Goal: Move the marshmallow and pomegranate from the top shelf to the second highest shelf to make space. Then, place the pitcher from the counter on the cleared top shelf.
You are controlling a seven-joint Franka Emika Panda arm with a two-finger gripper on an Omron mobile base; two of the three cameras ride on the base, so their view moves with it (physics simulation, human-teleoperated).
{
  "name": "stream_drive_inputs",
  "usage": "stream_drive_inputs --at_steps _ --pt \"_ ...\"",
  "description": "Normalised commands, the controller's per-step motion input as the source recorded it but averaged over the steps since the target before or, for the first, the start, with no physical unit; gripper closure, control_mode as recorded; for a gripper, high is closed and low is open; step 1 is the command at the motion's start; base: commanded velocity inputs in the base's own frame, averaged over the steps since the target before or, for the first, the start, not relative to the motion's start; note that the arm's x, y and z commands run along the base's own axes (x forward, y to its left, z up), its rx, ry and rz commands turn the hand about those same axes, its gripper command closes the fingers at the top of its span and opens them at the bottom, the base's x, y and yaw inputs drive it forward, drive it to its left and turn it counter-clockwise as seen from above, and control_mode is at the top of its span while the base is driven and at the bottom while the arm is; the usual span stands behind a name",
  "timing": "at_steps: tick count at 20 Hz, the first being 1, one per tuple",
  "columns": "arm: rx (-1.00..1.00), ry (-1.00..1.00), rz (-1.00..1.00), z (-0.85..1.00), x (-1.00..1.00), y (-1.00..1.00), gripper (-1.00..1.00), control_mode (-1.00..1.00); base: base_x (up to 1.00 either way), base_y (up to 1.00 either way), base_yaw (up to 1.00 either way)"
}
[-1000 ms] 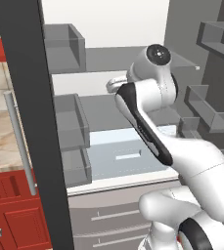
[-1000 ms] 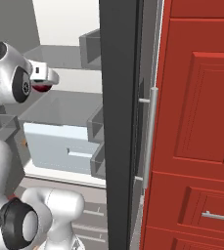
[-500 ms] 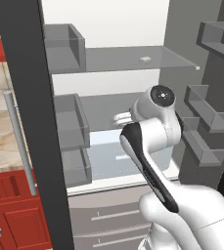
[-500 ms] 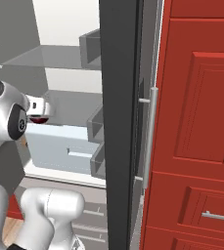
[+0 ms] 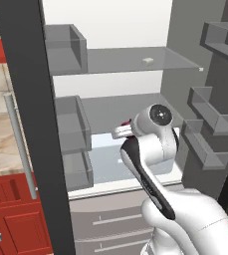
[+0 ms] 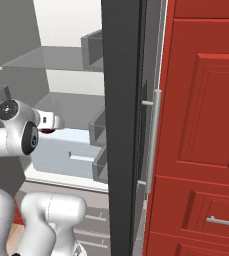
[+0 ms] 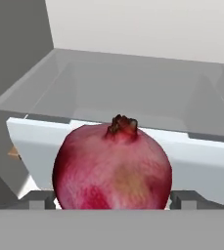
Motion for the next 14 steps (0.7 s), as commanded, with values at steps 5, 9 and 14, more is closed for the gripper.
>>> stream_drive_inputs --at_steps 5,9,14 --pt "0.0 0.07 0.0 -0.03 0.56 0.0 1.0 -1.0 0.0 0.0 0.0" --pt "0.0 0.07 0.0 0.0 0.62 0.0 1.0 -1.0 0.0 0.0 0.0" --pt "0.0 0.03 0.0 -0.04 0.6 0.0 1.0 -1.0 0.0 0.0 0.0"
